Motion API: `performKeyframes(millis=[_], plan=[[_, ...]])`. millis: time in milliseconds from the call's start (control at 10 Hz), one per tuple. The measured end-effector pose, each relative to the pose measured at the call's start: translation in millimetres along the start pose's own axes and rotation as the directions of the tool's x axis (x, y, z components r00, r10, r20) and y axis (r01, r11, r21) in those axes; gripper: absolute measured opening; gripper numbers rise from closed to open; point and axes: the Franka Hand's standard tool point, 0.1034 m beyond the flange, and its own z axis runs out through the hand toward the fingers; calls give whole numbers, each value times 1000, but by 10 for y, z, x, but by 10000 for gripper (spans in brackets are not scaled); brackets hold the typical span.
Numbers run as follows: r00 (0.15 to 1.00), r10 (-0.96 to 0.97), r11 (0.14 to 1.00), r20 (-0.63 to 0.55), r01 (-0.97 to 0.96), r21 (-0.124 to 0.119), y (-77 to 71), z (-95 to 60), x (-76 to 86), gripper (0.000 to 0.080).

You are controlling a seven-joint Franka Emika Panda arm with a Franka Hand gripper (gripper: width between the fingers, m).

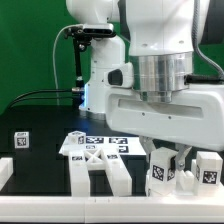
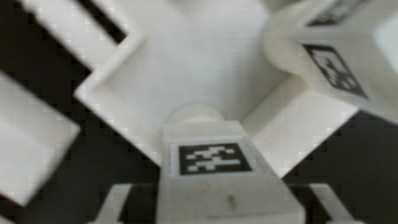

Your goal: Assemble chair

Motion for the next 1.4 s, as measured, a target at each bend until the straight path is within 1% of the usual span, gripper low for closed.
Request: performKeyframes(millis=[100, 200, 400, 500, 600, 700, 800, 900, 1100, 1300, 1400], plan=[[971, 236, 971, 49, -238, 36, 11, 23, 27, 290], [947, 313, 948, 68, -317, 44, 20, 33, 32, 290], [950, 305, 950, 68, -309, 41, 17, 40, 8, 290], [964, 259, 965, 61, -261, 37, 19, 42, -1, 371], [998, 54, 998, 38, -55, 26, 16, 37, -14, 561], [992, -120, 993, 30, 119, 24, -2, 14, -4, 561], [976, -218, 976, 21, 218, 21, -20, 4, -16, 634], [954, -298, 954, 16, 298, 20, -22, 10, -28, 634], [920, -391, 920, 14, 391, 22, -14, 9, -11, 647], [822, -570, 822, 5, 570, 15, 23, 14, 32, 648], [711, -703, 711, -6, 703, 2, 32, 11, 61, 648]])
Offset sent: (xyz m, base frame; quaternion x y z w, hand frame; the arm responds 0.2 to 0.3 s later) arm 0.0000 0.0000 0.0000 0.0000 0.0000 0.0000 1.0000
